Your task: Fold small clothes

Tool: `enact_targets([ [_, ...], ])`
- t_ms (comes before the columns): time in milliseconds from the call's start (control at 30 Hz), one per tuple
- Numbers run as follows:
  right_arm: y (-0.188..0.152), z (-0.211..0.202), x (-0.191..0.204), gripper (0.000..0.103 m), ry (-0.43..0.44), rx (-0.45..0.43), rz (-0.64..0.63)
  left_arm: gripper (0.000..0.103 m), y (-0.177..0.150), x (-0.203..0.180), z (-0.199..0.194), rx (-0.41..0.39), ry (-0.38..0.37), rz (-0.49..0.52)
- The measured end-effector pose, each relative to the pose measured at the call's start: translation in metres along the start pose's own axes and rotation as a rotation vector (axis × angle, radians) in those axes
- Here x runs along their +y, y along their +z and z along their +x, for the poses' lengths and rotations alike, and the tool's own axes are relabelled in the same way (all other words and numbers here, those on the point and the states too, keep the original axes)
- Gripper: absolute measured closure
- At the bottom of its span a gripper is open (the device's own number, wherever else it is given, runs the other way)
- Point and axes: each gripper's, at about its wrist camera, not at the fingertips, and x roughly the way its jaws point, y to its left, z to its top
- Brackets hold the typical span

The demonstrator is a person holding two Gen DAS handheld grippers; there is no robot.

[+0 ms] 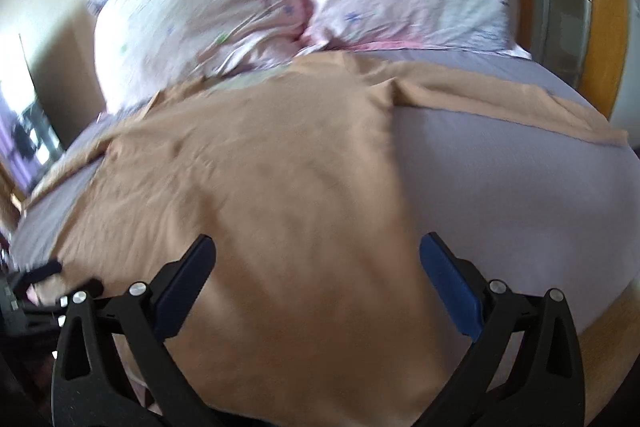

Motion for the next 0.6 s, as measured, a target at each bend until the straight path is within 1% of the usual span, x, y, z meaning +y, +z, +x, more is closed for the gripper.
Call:
enact_targets([
  [67,0.029,-0.004,-0.055,0.002,-0.023,-0.035,0.179,0.001,0.002,0.000,0.000,-0.011,-0.012,0.014],
  [100,0.040,-0.006,-0.086,0.004,-0.037,-0.045,0.284,0.001,0.003,0.002,0.003,-0.010,-0.024,0.019],
  [133,0.053,-0.006,-0.122,0.014,-0.048,-0.052,0.409,0.001,0.007,0.003,0.004,-0.011,-0.040,0.023],
  [167,0.061,-0.006,-0.151,0.021,-0.049,-0.057,0.493,0.001,0.012,0.007,0.006,-0.019,-0.067,0.018],
  [200,0.069,-0.003,-0.178,0.031,-0.070,-0.050,0.571,0.001,0.016,0.010,0.006,-0.033,-0.097,0.005],
  [233,0.076,0.001,-0.203,0.035,-0.106,-0.037,0.638,0.001,0.020,0.015,0.006,-0.053,-0.128,-0.012],
  [267,0.082,0.005,-0.230,0.037,-0.139,-0.030,0.709,0.001,0.027,0.022,0.004,-0.091,-0.169,-0.036],
  [300,0.085,0.008,-0.250,0.042,-0.166,-0.026,0.767,0.001,0.031,0.025,0.001,-0.121,-0.194,-0.048],
  [333,0.087,0.013,-0.270,0.047,-0.188,-0.019,0.829,0.001,0.037,0.031,-0.002,-0.167,-0.232,-0.063],
  [367,0.087,0.017,-0.289,0.048,-0.202,-0.014,0.890,0.001,0.041,0.035,-0.005,-0.204,-0.261,-0.072],
  [433,0.083,0.021,-0.317,0.052,-0.219,-0.013,0.973,0.001,0.050,0.045,-0.008,-0.261,-0.311,-0.098],
  [467,0.082,0.026,-0.328,0.053,-0.221,-0.014,1.008,0.001,0.053,0.049,-0.009,-0.276,-0.326,-0.112],
  [500,0.082,0.029,-0.336,0.055,-0.205,-0.034,1.026,0.001,0.056,0.055,-0.009,-0.287,-0.343,-0.129],
  [567,0.084,0.035,-0.342,0.060,-0.218,-0.048,1.032,0.001,0.061,0.070,-0.006,-0.303,-0.381,-0.177],
  [600,0.087,0.040,-0.344,0.064,-0.225,-0.051,1.027,0.001,0.063,0.078,-0.005,-0.311,-0.395,-0.205],
])
